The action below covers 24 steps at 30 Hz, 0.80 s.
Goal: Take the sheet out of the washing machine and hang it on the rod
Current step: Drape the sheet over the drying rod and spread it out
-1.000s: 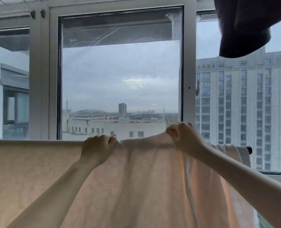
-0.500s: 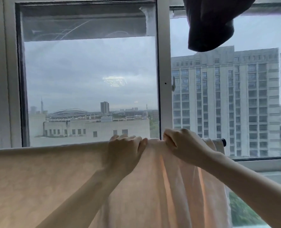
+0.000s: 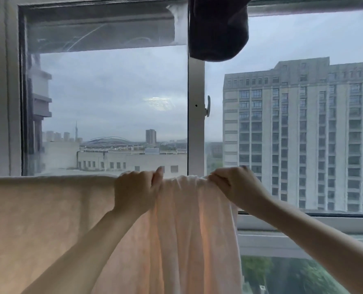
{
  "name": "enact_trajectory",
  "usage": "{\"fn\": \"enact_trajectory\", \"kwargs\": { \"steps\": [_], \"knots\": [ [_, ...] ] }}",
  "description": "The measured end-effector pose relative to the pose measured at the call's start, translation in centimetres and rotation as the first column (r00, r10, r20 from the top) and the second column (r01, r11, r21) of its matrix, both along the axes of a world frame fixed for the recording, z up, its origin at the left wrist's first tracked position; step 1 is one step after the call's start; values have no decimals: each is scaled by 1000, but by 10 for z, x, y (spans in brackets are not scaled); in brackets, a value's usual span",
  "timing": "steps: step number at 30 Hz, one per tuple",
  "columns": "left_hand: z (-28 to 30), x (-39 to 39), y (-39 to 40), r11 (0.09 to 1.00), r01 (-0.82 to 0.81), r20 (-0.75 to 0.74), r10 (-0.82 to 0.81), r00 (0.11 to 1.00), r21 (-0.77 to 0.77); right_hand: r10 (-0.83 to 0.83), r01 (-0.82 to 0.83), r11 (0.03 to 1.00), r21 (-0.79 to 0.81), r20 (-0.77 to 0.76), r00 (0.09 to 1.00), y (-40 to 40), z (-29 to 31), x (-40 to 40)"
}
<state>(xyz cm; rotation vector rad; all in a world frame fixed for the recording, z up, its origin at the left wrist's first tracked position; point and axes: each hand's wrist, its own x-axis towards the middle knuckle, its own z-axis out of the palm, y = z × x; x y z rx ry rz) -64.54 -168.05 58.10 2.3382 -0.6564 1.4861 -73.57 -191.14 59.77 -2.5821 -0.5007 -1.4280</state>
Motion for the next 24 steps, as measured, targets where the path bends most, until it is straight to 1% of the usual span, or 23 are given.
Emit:
{"fn": "enact_trajectory", "kwargs": {
  "steps": [2, 3, 5, 8, 10, 12, 14, 16, 17, 19, 21, 22, 24],
  "knots": [
    [1, 2, 1, 999, -13, -40, 12, 999, -36, -7, 8, 1000, 30, -12, 1000, -3, 8, 6],
    [2, 2, 2, 998, -18, -52, 15, 999, -53, -10, 10, 997, 72, -3, 1000, -6, 13, 7],
    [4, -3, 3, 998, -3, -81, -2, 997, -68, -22, 11, 982, 190, 57, 998, -19, 26, 7],
    [6, -9, 5, 994, -35, -136, 21, 991, -104, -37, -14, 932, 363, 134, 990, -56, 41, 3],
    [7, -10, 6, 992, -58, -181, 37, 983, -115, -104, 52, 912, 407, 106, 989, -89, 37, -2],
    [9, -10, 5, 991, -84, -223, 60, 973, -101, -220, 194, 904, 380, 26, 975, -122, 20, -11],
    [11, -11, 3, 991, -96, -255, 71, 964, -89, -314, 332, 891, 311, -106, 943, -149, -2, -21],
    [13, -12, -2, 994, -92, -268, 73, 961, -62, -384, 441, 875, 198, -269, 883, -164, -23, -28],
    [14, -12, -5, 995, -90, -273, 74, 959, -47, -406, 470, 872, 138, -334, 851, -167, -32, -31],
    [13, -10, -10, 996, -89, -272, 81, 959, -18, -415, 467, 883, 45, -393, 821, -166, -44, -31],
    [12, -8, -12, 995, -96, -263, 92, 961, -4, -392, 428, 904, -5, -412, 823, -159, -46, -30],
    [12, -8, -12, 995, -100, -260, 96, 961, -4, -350, 380, 925, -14, -427, 834, -153, -45, -29],
    [12, -8, -10, 994, -110, -258, 106, 960, 2, -201, 236, 972, 21, -449, 871, -135, -38, -26]
  ]
}}
